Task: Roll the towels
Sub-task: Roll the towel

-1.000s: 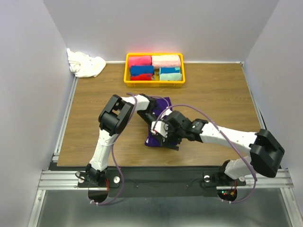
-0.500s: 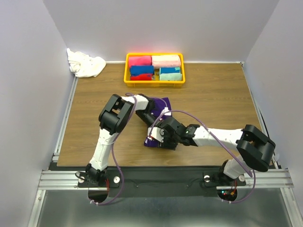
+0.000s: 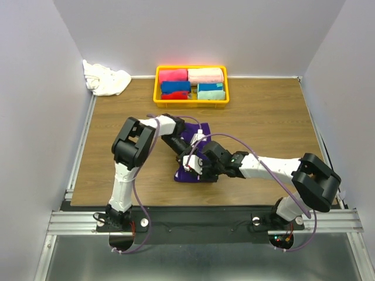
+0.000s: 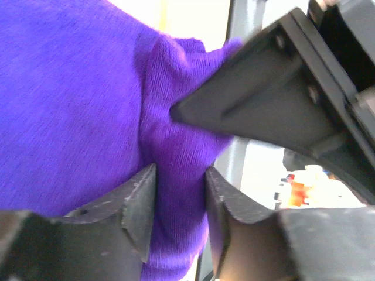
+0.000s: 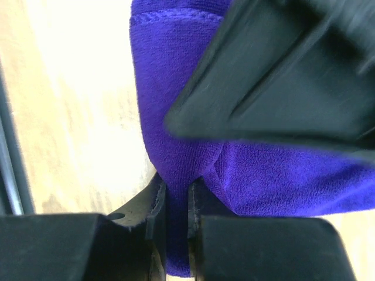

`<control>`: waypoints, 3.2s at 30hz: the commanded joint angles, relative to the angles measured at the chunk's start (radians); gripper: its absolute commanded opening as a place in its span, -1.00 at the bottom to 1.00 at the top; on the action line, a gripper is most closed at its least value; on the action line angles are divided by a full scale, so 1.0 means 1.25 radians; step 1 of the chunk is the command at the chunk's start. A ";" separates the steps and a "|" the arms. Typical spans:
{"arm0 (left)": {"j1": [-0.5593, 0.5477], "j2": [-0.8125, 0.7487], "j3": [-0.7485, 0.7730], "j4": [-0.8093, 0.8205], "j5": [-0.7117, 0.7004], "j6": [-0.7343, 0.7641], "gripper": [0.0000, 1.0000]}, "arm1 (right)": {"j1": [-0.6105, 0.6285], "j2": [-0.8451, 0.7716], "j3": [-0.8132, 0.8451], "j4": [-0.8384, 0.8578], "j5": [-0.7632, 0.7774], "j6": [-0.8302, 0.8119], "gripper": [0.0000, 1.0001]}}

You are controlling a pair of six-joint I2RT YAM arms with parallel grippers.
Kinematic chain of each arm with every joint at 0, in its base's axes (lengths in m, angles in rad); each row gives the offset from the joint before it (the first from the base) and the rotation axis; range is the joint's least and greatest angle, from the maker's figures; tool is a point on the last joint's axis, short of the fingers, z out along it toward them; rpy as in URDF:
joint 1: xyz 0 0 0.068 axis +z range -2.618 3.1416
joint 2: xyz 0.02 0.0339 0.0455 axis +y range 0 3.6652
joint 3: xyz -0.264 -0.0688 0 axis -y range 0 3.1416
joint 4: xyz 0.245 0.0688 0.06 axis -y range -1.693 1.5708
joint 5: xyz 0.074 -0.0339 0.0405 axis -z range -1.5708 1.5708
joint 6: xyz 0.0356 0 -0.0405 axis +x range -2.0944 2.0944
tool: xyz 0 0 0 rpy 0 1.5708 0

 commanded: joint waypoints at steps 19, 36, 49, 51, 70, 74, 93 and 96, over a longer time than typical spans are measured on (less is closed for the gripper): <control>0.476 -0.678 -0.073 0.471 -0.554 -0.121 0.97 | -0.129 0.136 0.094 -0.175 -0.334 0.101 -0.99; 0.261 -1.005 -0.305 0.603 -0.586 -0.136 0.97 | -0.224 0.322 0.227 -0.274 -0.558 0.127 -0.99; -0.275 -1.044 -0.495 0.515 -0.826 0.020 0.98 | -0.269 0.433 0.276 -0.373 -0.623 0.075 -0.99; -0.350 -1.035 -0.533 0.501 -0.829 0.045 0.97 | -0.271 0.463 0.293 -0.401 -0.641 0.064 -0.99; -0.543 -0.797 -0.721 0.868 -1.010 0.053 0.70 | -0.297 0.566 0.378 -0.505 -0.652 0.029 -0.92; -0.546 -0.747 -0.751 0.929 -1.036 0.075 0.68 | -0.297 0.579 0.380 -0.513 -0.655 0.025 -0.92; -0.430 -0.662 -0.621 0.641 -0.703 -0.015 -0.46 | -0.448 0.395 0.536 -0.514 -0.584 0.163 0.51; -0.337 -0.623 -0.561 0.592 -0.603 -0.015 -0.48 | -0.487 0.333 0.567 -0.500 -0.572 0.197 0.86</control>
